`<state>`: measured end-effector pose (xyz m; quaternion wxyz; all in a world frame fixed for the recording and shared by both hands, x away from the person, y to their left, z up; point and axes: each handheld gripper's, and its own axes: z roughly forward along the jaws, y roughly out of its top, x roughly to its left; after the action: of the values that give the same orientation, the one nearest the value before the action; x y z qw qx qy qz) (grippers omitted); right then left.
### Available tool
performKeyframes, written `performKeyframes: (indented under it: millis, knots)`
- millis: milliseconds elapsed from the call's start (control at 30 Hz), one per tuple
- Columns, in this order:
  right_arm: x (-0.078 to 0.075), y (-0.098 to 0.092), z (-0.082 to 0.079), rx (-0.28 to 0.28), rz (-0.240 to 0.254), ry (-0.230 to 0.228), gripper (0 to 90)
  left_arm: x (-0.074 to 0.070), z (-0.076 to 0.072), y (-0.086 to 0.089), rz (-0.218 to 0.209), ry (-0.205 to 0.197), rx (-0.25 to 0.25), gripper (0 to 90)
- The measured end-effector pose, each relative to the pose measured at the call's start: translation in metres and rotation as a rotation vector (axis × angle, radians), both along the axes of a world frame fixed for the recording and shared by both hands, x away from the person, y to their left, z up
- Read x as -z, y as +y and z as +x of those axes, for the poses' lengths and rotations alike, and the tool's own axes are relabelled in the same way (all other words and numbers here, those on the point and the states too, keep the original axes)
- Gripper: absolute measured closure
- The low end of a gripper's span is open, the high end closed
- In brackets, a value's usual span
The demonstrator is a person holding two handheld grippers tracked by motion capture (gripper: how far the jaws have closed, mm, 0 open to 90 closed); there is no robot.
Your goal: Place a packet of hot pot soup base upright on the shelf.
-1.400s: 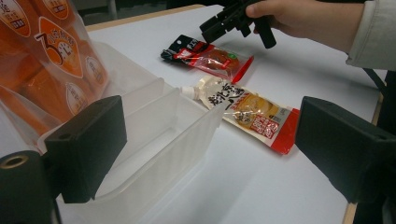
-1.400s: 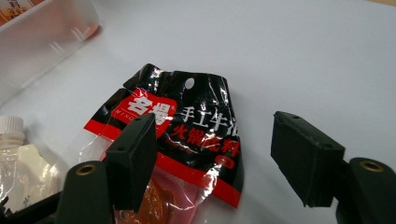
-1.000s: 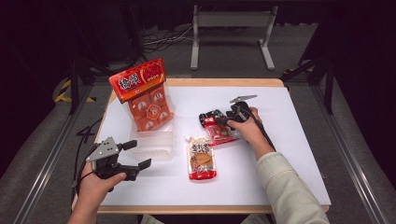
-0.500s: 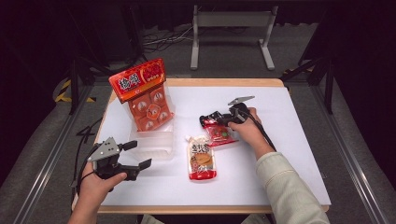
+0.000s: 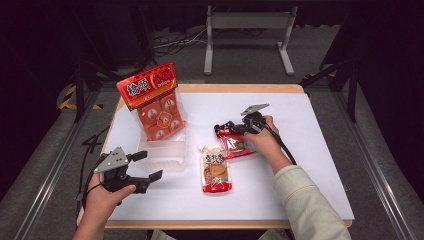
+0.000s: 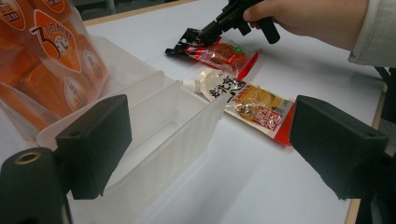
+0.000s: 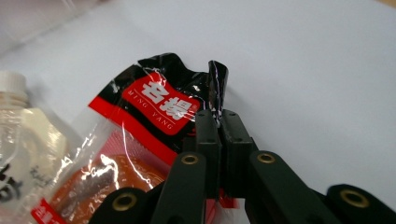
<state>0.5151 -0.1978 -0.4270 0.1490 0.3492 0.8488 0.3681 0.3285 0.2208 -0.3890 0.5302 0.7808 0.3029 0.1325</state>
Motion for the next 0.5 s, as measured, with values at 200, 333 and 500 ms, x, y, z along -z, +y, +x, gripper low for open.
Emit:
performKeyframes:
  millis: [200, 333, 500]
  knots:
    - [-0.019, -0.006, -0.010, -0.010, 0.052, -0.043, 88.2, -0.001, 0.000, -0.001, -0.039, 0.009, -0.012, 11.9]
    - [-0.037, -0.008, -0.022, -0.034, 0.097, -0.096, 88.3, -0.001, 0.000, -0.002, -0.045, 0.013, -0.008, 11.2]
    - [-0.054, -0.010, -0.035, -0.073, 0.140, -0.139, 88.4, -0.002, -0.001, -0.007, -0.020, 0.010, 0.001, 10.1]
